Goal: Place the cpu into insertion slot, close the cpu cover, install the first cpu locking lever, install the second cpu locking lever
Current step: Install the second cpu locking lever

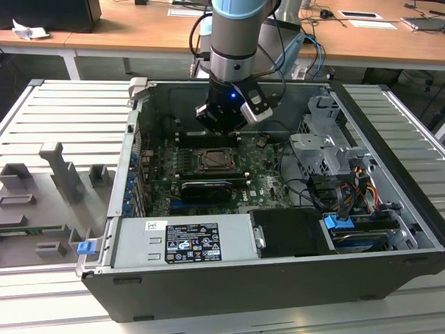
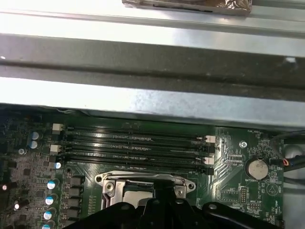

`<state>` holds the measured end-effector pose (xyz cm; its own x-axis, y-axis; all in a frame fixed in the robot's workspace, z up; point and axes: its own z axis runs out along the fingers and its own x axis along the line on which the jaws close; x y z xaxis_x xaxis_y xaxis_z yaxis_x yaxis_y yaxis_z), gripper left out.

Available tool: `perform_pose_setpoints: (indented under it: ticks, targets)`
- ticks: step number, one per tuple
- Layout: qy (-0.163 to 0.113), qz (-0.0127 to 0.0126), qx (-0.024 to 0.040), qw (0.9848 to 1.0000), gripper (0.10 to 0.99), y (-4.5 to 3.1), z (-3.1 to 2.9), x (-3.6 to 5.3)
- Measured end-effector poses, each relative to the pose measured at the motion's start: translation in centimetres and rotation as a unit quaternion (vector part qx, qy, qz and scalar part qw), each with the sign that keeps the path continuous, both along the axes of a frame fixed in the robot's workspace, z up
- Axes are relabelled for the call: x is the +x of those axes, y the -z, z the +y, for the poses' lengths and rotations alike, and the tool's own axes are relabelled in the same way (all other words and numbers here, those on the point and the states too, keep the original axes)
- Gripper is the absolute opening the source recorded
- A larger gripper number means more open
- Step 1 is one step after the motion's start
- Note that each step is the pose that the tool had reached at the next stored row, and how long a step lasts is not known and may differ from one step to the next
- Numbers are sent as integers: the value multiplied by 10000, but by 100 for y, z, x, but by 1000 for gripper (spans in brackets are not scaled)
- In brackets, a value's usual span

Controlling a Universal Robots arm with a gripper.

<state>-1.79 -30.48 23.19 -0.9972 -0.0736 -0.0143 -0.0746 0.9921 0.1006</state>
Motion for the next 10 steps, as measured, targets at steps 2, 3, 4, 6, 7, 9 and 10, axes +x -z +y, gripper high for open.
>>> perform_pose_setpoints:
  ticks: [2,3,4,6,7,9,10]
  targets:
    - [0,0,1,10000,106,0,-14,0]
    - [0,0,0,10000,106,0,-25,0]
    - [0,0,0,10000,106,0,-40,0]
    - [0,0,0,10000,106,1,-78,0]
    - [0,0,0,10000,106,1,-98,0]
    - [1,0,0,10000,106,3,-169,0]
    - [0,0,0,10000,106,3,-188,0]
